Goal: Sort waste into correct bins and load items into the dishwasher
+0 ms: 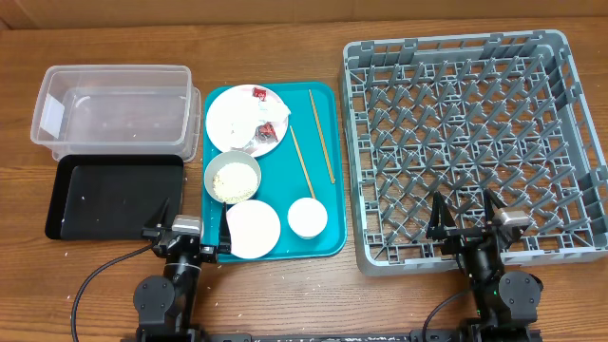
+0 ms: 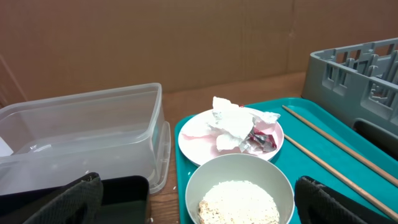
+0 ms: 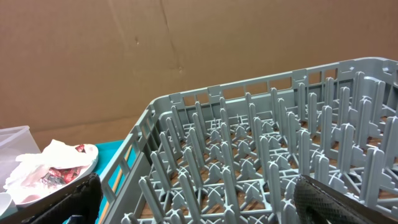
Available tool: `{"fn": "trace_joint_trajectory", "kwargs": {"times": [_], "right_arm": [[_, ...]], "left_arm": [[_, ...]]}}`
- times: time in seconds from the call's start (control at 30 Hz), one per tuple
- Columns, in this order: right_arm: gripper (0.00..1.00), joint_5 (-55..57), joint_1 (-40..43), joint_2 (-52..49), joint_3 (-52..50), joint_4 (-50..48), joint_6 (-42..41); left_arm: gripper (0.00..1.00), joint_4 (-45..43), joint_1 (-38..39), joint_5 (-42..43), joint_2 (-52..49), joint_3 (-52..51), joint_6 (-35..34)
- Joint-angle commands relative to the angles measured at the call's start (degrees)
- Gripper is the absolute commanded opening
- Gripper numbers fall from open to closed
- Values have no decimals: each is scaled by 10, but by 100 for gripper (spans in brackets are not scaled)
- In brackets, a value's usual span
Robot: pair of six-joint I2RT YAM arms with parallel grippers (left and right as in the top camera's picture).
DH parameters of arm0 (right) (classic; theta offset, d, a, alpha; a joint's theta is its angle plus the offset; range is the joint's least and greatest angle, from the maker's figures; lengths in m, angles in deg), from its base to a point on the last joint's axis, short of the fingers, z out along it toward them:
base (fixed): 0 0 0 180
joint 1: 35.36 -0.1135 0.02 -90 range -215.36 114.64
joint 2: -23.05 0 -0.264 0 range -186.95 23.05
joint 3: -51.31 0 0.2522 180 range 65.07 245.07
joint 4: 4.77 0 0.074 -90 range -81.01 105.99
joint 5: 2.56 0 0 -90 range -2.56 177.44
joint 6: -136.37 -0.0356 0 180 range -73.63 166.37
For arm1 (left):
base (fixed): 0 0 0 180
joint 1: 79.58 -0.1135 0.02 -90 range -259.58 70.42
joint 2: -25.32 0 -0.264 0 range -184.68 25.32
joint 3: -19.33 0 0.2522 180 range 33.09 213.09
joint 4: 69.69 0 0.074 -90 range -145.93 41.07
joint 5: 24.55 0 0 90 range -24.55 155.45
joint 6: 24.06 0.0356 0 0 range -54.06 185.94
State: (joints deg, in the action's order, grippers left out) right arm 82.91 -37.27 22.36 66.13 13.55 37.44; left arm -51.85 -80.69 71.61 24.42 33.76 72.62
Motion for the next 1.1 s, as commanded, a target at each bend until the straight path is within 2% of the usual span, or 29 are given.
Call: {"fn": "trace_joint_trajectory", "kwargs": {"times": [0.0,0.73,0.8,0.93,1.07], "right_arm": [[100,-3,0,5,-6,-3,2],[100,-4,0,5,-6,-3,0],[100,-13,0,5,-6,-7,0],[100,-90,0,5,-2,-50,0],[100,-96,0,1,36,-51,0]], "left_arm": [[100,0,4,-4,2,-3,15],[100,-7,4,-21,2,-3,27],[100,-10,4,-9,2,-3,9],[100,-56,4,71,2,-1,-3],[100,-70,4,74,-3,31,-3]]}}
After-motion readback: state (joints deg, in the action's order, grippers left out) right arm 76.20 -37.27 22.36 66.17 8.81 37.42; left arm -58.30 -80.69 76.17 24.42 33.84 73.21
